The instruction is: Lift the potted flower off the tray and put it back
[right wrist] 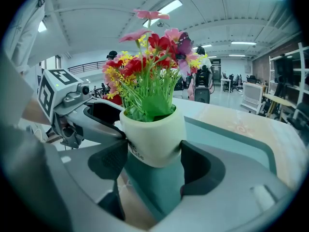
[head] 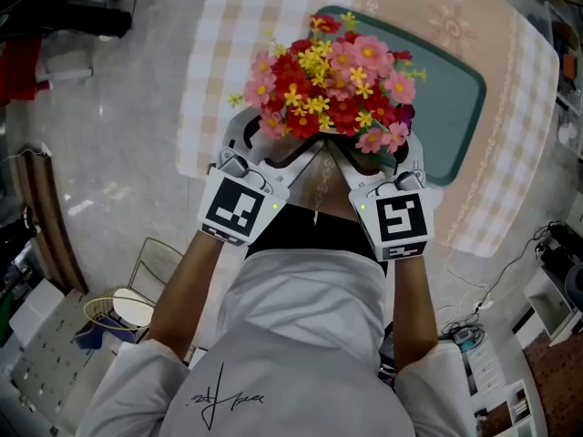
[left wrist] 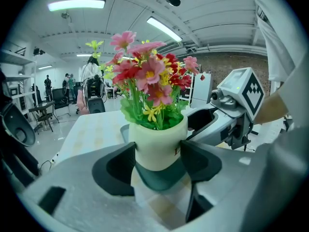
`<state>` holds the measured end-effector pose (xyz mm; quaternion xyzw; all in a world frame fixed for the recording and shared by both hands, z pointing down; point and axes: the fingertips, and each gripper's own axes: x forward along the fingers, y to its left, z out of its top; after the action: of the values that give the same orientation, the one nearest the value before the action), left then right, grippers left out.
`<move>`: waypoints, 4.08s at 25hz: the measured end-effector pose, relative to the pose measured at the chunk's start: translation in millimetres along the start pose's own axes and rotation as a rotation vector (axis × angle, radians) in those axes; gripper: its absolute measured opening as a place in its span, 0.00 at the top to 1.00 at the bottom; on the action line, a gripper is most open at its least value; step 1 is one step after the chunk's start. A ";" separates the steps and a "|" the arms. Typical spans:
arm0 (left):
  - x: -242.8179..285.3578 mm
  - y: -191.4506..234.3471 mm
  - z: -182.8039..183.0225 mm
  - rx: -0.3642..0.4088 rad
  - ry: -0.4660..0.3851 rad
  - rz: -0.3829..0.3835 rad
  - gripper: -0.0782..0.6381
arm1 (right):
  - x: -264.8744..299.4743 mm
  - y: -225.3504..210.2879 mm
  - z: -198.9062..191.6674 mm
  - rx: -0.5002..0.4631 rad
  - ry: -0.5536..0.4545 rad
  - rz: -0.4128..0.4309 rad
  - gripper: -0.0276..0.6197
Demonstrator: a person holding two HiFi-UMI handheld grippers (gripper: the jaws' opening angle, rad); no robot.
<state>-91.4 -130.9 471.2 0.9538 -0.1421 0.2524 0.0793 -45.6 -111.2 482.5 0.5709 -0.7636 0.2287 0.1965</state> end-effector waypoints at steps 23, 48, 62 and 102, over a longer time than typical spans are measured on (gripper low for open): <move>-19.1 -8.4 47.9 0.044 -0.053 0.003 0.49 | -33.2 -1.0 40.3 -0.010 -0.062 -0.031 0.42; -55.9 -28.5 83.1 0.053 -0.113 -0.022 0.49 | -76.7 18.4 70.4 -0.017 -0.106 -0.067 0.42; -68.6 -43.5 99.6 0.079 -0.146 -0.041 0.49 | -101.2 22.9 78.7 -0.025 -0.127 -0.102 0.42; -72.9 -63.6 115.7 0.090 -0.192 -0.090 0.49 | -128.6 21.0 82.0 -0.001 -0.173 -0.153 0.42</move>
<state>-79.2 -79.6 330.0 0.9817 -0.0947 0.1620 0.0337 -34.1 -52.5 340.6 0.6450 -0.7320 0.1627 0.1471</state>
